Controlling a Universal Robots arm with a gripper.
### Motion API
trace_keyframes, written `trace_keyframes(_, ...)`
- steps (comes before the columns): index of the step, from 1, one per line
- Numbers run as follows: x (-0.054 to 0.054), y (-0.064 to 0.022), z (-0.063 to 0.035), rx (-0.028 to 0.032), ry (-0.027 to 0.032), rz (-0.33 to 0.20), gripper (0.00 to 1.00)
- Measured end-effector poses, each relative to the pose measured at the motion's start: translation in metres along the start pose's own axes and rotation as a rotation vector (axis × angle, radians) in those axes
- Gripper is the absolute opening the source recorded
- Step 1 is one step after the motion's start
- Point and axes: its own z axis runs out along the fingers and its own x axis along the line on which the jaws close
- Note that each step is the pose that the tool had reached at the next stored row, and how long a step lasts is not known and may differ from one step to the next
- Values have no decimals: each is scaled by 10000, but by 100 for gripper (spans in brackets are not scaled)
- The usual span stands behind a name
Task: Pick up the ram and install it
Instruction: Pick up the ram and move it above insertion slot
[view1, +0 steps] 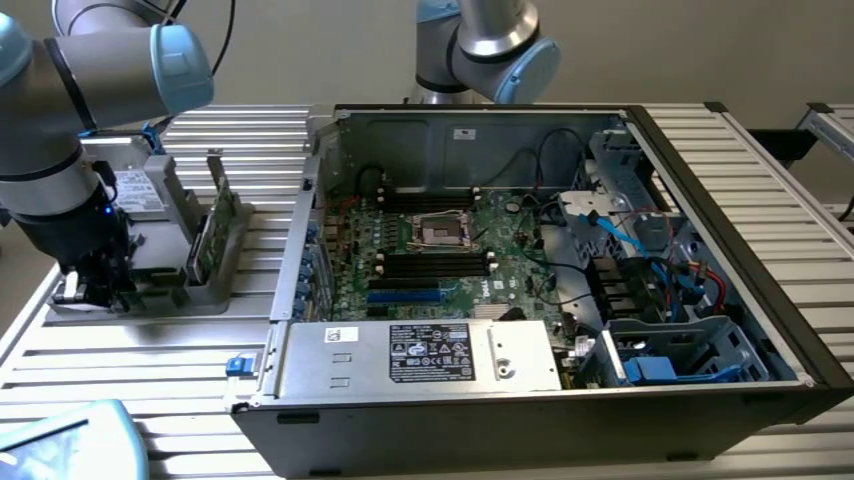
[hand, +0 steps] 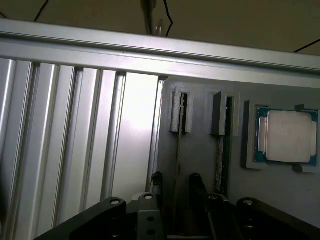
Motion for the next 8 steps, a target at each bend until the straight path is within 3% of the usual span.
trace_keyframes(4, 0, 0, 0, 0, 0, 0, 33)
trace_keyframes(8, 0, 0, 1, 0, 0, 0, 15)
